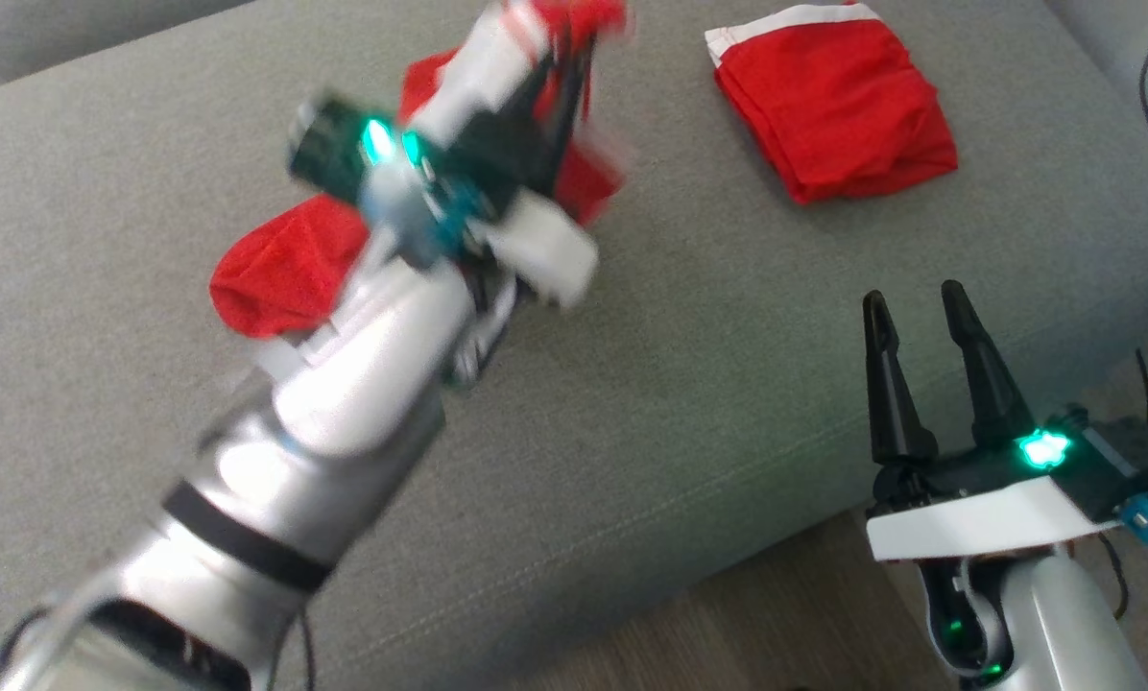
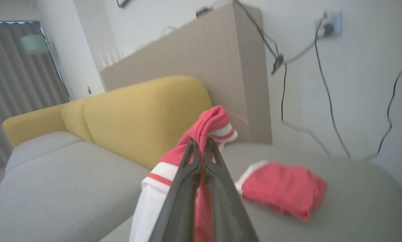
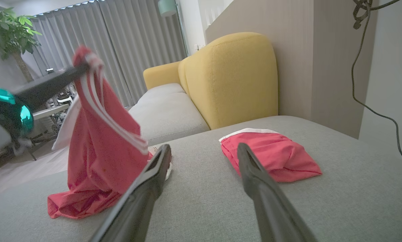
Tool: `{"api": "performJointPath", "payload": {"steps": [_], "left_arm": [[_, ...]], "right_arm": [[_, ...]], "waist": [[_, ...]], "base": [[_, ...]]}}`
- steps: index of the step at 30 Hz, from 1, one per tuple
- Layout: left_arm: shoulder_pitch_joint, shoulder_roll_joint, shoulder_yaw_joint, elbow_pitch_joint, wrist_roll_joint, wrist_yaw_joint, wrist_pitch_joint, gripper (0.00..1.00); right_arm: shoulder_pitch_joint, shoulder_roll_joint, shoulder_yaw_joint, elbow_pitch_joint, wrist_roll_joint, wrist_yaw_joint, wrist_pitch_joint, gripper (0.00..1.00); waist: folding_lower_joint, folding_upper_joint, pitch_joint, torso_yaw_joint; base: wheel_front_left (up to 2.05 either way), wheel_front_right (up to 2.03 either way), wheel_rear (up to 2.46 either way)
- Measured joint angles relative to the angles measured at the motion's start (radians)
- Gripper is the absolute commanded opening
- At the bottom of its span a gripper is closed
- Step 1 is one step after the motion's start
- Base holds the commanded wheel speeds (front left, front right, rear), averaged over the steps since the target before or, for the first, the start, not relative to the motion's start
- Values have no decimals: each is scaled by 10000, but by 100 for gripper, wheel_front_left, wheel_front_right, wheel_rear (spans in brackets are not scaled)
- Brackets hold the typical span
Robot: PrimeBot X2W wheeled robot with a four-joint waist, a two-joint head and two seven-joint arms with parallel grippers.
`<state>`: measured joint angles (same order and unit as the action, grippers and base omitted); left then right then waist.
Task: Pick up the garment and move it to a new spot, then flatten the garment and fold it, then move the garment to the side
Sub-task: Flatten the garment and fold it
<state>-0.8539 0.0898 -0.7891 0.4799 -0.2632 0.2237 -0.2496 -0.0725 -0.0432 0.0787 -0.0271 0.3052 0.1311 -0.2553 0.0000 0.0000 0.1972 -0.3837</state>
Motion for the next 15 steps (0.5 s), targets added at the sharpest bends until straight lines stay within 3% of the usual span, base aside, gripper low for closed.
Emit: {"api": "performJointPath", "payload": {"steps": [4, 6, 10, 15], "left_arm": [[-1222, -38, 1126, -723, -1072, -1118, -42, 0], [-1818, -54, 1647, -880, -1557, -1467, -73, 0], [-2615, 127, 2393, -924, -2056, -1638, -75, 0], [-2254, 713, 3035, -514, -2552, -1655, -73, 0]], "right_arm": [[8, 0, -46, 0, 33, 0, -2, 100], [12, -2, -61, 0, 42, 0, -2, 100], [23, -2, -94, -2, 40, 0, -2, 100], [25, -2, -117, -17, 23, 0, -2, 100]], "waist": [[0, 0, -93, 26], [0, 0, -123, 106], [0, 0, -148, 391], [0, 0, -141, 762]], "base": [[0, 0, 0], [0, 0, 0], [0, 0, 0], [0, 0, 0]]}}
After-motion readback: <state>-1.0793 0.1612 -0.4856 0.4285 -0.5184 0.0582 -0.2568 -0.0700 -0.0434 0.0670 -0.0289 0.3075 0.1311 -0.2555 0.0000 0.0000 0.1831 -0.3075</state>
